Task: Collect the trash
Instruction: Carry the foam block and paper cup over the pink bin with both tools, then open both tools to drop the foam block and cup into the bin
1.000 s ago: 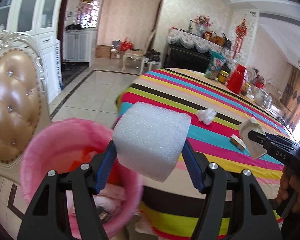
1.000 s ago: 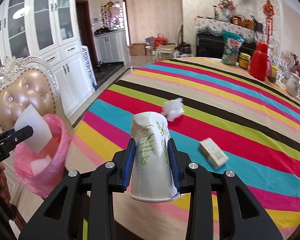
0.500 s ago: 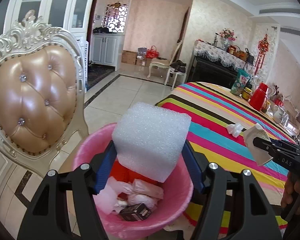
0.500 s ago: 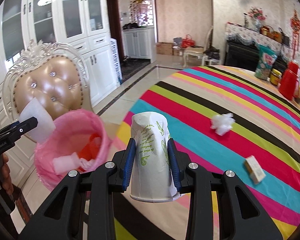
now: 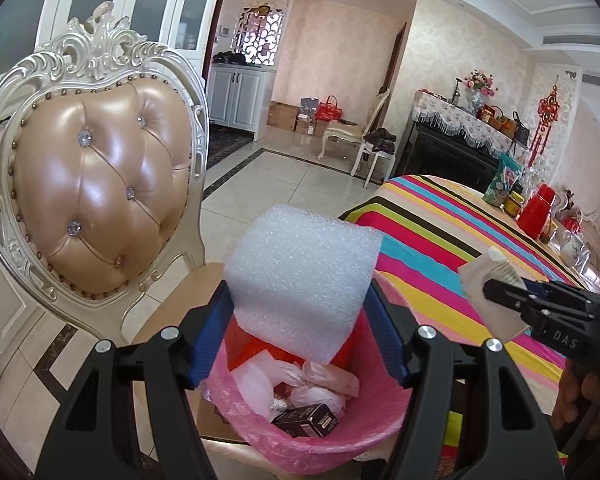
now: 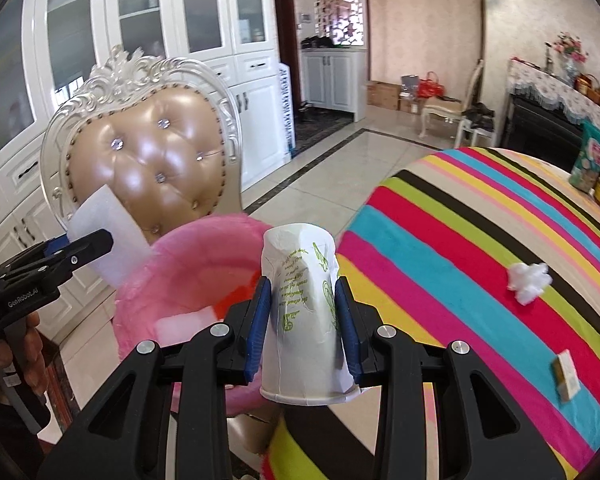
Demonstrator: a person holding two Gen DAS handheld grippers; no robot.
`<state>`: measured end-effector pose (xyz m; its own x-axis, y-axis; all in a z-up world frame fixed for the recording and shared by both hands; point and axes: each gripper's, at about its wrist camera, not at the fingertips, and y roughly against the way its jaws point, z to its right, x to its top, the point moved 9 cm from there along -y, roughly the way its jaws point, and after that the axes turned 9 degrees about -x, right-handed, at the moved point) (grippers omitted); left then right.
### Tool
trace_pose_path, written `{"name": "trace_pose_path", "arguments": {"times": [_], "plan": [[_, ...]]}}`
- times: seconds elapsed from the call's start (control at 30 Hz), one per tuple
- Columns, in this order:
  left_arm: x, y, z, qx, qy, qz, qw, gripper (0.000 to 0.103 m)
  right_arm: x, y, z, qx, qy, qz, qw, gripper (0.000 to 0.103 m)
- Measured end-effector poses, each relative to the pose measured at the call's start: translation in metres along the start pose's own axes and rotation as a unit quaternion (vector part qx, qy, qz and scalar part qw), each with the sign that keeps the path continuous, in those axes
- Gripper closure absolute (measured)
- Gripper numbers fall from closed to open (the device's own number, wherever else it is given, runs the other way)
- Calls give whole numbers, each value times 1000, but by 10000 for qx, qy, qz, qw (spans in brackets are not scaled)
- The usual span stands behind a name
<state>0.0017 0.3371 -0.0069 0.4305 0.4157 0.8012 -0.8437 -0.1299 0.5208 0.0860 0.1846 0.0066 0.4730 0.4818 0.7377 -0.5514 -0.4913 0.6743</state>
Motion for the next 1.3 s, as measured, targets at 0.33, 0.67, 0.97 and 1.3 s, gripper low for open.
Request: {"name": "trace_pose_path", "arguments": {"times": [0.33,0.67,0.97,1.3], "plan": [[1,4,-13,52,112,49,9999,39,4,-17,-39,305,307,-126,9990,69],[1,6,-20,64,178,75,9998,38,7,-26,-54,414,431,-168,9981,63],[-1,0,-13,-52,149,24,9999,37,7,-24,-36,278,284,-134,9991,52],[-1,-7,4,-180,58,10,9998,21,2,-17,-1,67,55,-88,9999,45]]}}
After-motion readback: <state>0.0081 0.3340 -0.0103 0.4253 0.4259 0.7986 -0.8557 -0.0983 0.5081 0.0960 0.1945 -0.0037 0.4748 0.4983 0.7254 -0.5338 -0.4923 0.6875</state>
